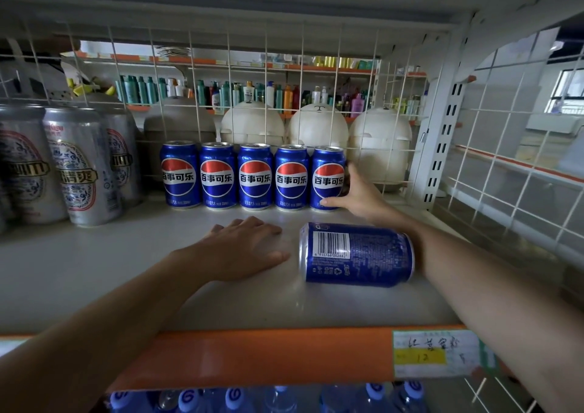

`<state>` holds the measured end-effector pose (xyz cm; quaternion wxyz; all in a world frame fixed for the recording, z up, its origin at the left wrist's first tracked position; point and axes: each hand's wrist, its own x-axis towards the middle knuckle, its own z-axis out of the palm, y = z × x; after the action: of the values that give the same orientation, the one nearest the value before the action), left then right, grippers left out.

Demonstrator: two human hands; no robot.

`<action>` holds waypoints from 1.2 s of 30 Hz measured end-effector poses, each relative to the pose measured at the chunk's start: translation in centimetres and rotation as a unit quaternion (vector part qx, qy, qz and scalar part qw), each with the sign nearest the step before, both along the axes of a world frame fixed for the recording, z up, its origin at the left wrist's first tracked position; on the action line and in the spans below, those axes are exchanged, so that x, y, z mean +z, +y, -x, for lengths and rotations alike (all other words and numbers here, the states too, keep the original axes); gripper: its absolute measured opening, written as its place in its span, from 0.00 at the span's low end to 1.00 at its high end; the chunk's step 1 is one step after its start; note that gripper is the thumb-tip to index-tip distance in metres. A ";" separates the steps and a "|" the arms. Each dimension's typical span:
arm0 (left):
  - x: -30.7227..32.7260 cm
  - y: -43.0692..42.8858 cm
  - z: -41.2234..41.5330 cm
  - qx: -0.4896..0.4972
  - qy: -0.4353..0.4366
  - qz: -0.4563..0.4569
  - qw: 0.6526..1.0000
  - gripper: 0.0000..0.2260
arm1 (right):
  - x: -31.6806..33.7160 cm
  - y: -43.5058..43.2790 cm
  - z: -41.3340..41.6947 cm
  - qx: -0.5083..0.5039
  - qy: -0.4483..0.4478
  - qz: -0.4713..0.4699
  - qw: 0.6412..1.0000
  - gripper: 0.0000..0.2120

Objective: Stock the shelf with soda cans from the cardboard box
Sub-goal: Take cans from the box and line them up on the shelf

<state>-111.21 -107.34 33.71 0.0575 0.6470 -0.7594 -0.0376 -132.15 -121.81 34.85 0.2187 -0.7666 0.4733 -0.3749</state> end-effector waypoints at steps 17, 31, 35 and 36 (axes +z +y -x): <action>0.8 1.1 -0.2 -0.024 0.105 0.069 0.992 0.26 | 5.4 13.2 4.0 0.132 0.090 -0.035 0.987 0.24; 1.2 0.3 -0.2 -0.079 0.256 0.156 0.951 0.17 | 2.0 15.3 5.6 0.141 0.029 -0.007 0.990 0.28; 1.8 1.0 -0.3 -0.113 0.282 0.247 0.920 0.24 | 2.8 13.6 3.5 0.124 -0.019 0.010 0.992 0.28; 2.0 1.2 -0.3 -0.121 0.275 0.269 0.915 0.26 | 3.0 13.2 2.8 0.125 -0.032 0.005 0.992 0.28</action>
<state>-110.90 -106.13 35.72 0.4310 0.4746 -0.7673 -0.0148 -134.95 -108.57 37.90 0.2750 -0.8083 0.3644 -0.3717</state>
